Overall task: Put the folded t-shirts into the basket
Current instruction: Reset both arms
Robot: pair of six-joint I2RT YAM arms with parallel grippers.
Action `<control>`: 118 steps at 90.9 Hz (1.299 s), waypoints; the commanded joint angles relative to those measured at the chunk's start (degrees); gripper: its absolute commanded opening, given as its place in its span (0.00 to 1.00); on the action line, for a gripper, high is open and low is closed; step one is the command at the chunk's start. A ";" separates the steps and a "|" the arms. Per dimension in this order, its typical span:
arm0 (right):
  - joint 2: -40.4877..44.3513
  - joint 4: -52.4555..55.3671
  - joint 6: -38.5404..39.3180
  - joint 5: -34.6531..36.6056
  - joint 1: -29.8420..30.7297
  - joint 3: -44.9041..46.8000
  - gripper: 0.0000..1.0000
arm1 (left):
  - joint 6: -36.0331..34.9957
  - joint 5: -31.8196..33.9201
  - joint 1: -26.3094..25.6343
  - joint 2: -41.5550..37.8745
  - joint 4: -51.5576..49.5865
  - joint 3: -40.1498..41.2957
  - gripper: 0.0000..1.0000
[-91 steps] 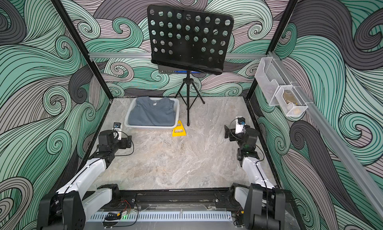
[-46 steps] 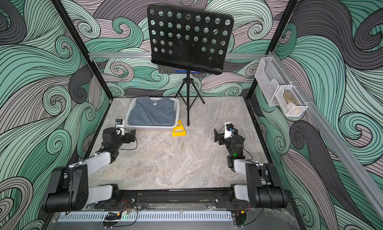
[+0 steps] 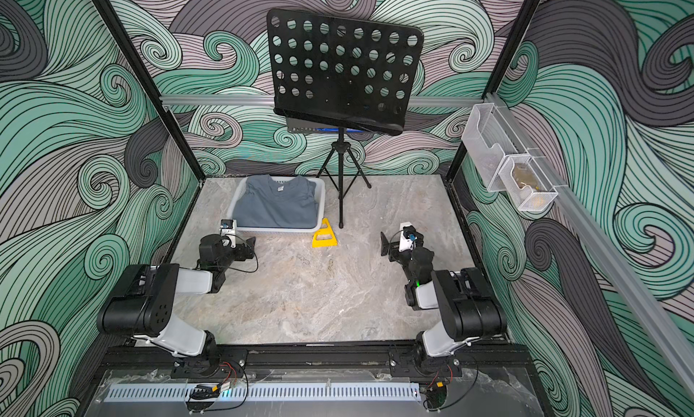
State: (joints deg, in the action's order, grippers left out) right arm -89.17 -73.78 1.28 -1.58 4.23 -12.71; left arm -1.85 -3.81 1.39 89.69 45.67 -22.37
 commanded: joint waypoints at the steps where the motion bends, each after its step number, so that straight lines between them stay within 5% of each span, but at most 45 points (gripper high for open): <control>1: -1.41 -7.07 -0.67 1.03 -0.78 0.98 0.99 | -1.35 -0.45 -0.43 1.14 7.52 -0.42 0.99; 11: -0.76 -4.14 -0.62 -0.38 -1.43 -0.08 0.99 | -1.80 -1.41 -0.51 -0.29 -0.44 -2.93 0.99; 22: -1.14 -5.08 -0.76 -0.02 -1.32 0.26 0.99 | -1.82 -1.55 -0.52 1.25 5.31 -1.39 0.99; 118: -1.29 -5.76 -0.91 0.04 -1.25 0.38 0.99 | -2.21 -2.44 -0.53 1.31 4.89 -1.54 0.99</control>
State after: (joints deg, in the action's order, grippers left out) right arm -89.91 -78.24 0.91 -1.67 3.03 -12.47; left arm -3.42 -4.64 1.19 90.28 48.60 -23.38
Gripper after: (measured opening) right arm 0.990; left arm 0.988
